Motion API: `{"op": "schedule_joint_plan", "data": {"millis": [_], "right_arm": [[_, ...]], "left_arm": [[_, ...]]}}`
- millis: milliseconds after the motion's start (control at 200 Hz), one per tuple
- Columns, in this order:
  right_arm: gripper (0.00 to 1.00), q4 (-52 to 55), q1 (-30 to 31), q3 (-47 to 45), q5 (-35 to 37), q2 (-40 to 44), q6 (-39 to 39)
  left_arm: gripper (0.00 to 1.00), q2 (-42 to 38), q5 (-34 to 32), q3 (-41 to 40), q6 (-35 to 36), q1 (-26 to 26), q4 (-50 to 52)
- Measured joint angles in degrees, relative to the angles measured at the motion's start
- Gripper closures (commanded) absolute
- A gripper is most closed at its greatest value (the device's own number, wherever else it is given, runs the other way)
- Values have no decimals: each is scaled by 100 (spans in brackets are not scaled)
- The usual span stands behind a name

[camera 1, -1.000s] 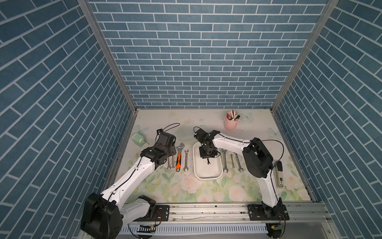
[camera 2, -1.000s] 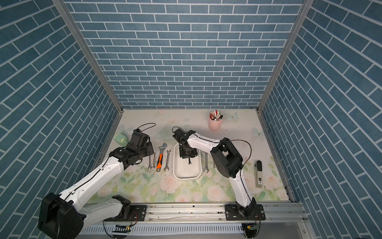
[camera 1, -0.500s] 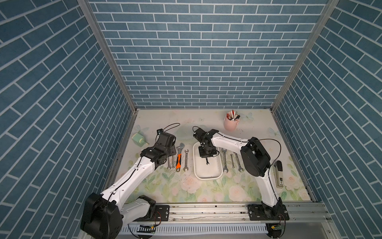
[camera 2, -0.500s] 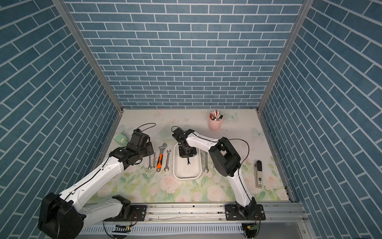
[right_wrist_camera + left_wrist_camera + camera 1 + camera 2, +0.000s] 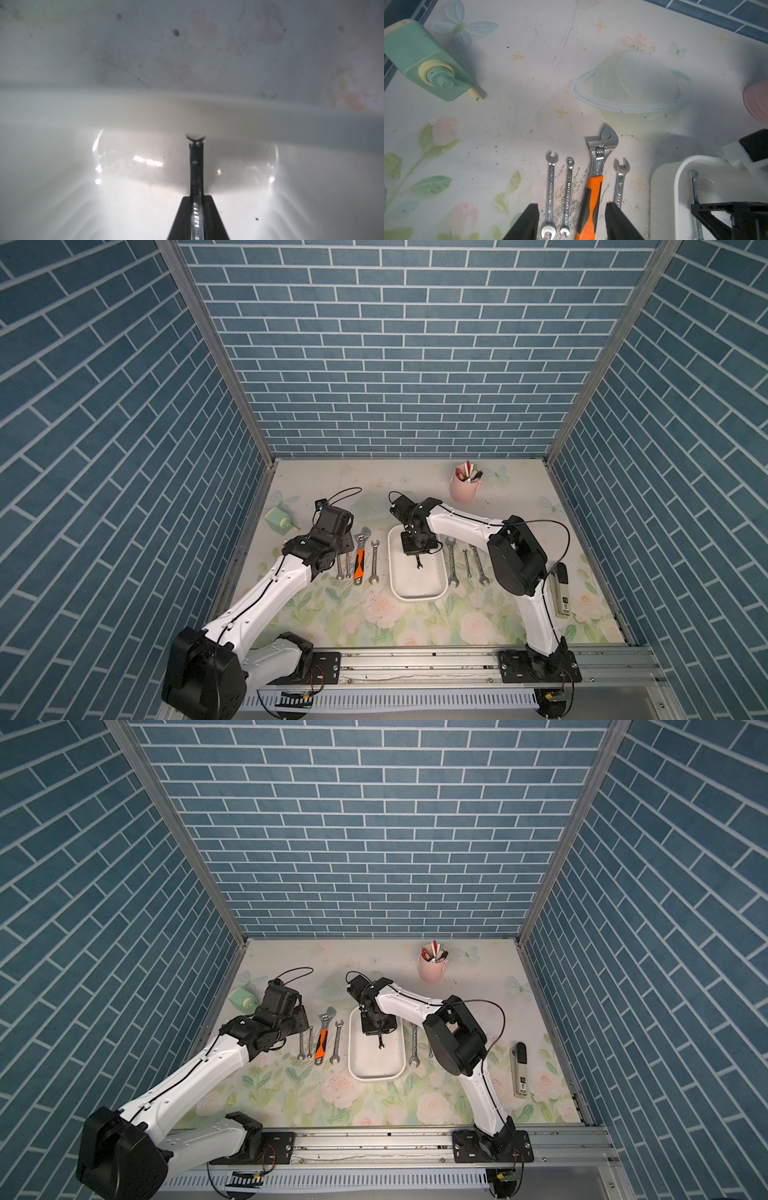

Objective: Take out the wrench from the storage box
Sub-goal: Pick up the wrench from the storage box, then move the wrench to the center of the board.

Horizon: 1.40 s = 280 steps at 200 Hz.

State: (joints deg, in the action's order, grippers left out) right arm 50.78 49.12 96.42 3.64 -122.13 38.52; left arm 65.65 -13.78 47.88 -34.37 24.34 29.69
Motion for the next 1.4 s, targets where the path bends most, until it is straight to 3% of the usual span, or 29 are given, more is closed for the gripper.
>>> {"op": "schedule_joint_plan", "data": {"millis": [505, 1010, 1400], "right_arm": [[90, 415, -284, -280, 413, 1486, -4], [87, 203, -1224, -1969, 518, 2439, -476], [61, -857, -2404, -2684, 350, 2264, -837]], "left_arm": [[43, 0, -13, 35, 17, 0, 68], [43, 116, -59, 173, 11, 0, 219], [43, 332, -48, 181, -76, 0, 212]]}}
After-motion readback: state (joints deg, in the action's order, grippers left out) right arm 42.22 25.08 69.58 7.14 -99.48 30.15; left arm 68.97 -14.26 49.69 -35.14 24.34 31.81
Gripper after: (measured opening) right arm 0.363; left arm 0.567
